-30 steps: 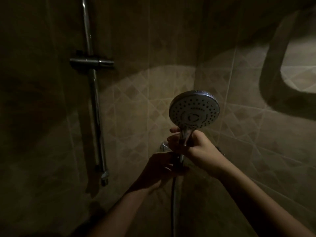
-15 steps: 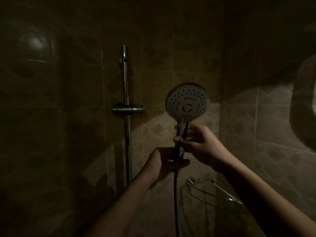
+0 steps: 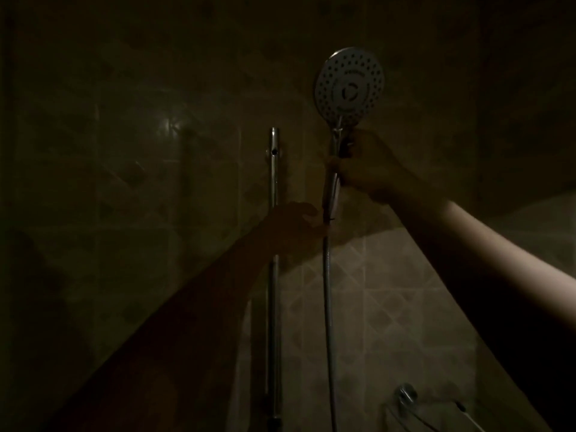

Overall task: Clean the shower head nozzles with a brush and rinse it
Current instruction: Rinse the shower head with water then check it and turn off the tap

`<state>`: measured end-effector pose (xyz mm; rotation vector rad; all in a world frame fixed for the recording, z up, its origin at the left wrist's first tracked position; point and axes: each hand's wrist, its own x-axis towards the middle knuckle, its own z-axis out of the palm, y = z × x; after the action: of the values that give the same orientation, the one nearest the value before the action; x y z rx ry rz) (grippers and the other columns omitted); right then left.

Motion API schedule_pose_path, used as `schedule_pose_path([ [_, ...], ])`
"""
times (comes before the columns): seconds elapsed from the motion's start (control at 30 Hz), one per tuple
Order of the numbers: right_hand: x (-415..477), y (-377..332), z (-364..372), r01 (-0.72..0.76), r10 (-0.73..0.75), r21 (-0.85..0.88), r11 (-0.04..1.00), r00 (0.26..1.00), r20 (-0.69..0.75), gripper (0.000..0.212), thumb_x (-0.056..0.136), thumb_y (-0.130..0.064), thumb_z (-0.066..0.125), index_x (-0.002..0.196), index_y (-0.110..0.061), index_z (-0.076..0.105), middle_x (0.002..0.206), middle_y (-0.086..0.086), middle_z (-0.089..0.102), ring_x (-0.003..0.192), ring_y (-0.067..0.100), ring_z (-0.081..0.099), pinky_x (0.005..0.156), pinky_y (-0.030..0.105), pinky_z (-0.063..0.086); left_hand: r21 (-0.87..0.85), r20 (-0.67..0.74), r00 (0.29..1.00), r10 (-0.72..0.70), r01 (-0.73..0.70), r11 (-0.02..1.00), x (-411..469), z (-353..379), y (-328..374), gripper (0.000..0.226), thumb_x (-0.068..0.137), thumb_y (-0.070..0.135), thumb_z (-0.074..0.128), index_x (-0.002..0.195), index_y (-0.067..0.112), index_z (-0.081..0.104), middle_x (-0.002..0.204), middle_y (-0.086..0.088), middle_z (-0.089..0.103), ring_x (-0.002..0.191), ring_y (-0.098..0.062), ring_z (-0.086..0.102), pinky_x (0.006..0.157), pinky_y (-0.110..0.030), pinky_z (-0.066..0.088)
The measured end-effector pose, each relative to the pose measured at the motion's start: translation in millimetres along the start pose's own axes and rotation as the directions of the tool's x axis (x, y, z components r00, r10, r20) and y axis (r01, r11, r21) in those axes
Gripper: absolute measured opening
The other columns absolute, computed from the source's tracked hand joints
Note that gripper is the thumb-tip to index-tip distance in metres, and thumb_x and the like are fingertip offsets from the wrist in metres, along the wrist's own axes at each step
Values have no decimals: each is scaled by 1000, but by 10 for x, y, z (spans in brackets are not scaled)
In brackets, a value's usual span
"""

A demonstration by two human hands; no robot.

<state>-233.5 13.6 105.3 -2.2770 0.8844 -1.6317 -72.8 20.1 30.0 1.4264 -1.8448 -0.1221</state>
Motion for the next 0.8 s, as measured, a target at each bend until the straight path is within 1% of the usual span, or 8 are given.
schedule_pose_path([
  [0.07,185,63,25,14,-14,-2,1000,1000,4,30,91,-10,68,119,-11,62,115,12,65,106,34,64,87,46,57,285,15,1000,-4,0,958,-17,-68,-212,62,91,36,70,146,15,49,150,-13,49,137,-31,48,115,-40,38],
  [0.17,349,136,116,13,-12,20,1000,1000,-24,41,90,-9,68,130,-7,57,119,12,63,108,32,63,85,39,55,512,10,999,-32,22,859,-103,-140,-490,56,98,35,59,150,22,44,149,-10,48,133,-30,50,110,-38,42],
  [0.33,417,215,362,14,-12,51,999,999,-46,53,91,-15,68,140,-7,50,132,11,59,118,27,59,92,39,55,494,44,999,9,-30,869,-212,-158,-724,62,99,21,58,155,28,31,156,-8,40,133,-27,49,109,-31,40],
  [0.4,434,258,452,36,-34,56,998,998,-46,51,92,-12,67,139,-7,49,128,8,59,112,22,59,81,29,55,490,60,997,38,-63,869,-207,-124,-777,67,99,18,58,157,26,25,159,-10,36,132,-28,50,109,-30,38],
  [0.5,404,266,564,66,-62,55,996,996,-60,43,93,-10,65,133,-7,51,111,2,56,96,13,56,58,10,42,530,36,998,60,-70,845,-168,-49,-850,72,99,19,58,159,28,18,161,-11,30,133,-27,49,106,-21,35],
  [0.6,371,272,640,110,-106,60,992,992,-66,34,93,-15,66,125,-9,55,102,-1,58,88,11,57,60,13,45,493,-3,997,79,-67,867,-143,5,-873,70,99,19,58,158,25,19,157,-12,37,130,-26,51,105,-19,34],
  [0.7,299,279,715,110,-104,71,991,992,-72,30,95,-17,64,123,-12,55,91,-8,56,73,-1,52,58,10,46,504,-22,996,81,-59,862,-102,-2,-892,70,100,21,57,158,22,16,157,-10,37,135,-24,46,104,-16,28],
  [0.8,213,277,796,119,-118,25,993,992,-51,29,96,-14,63,121,-2,59,90,0,64,74,7,58,59,15,49,487,-42,997,70,-41,872,-98,-7,-902,72,101,24,55,159,22,12,161,-9,32,140,-21,40,99,-8,21],
])
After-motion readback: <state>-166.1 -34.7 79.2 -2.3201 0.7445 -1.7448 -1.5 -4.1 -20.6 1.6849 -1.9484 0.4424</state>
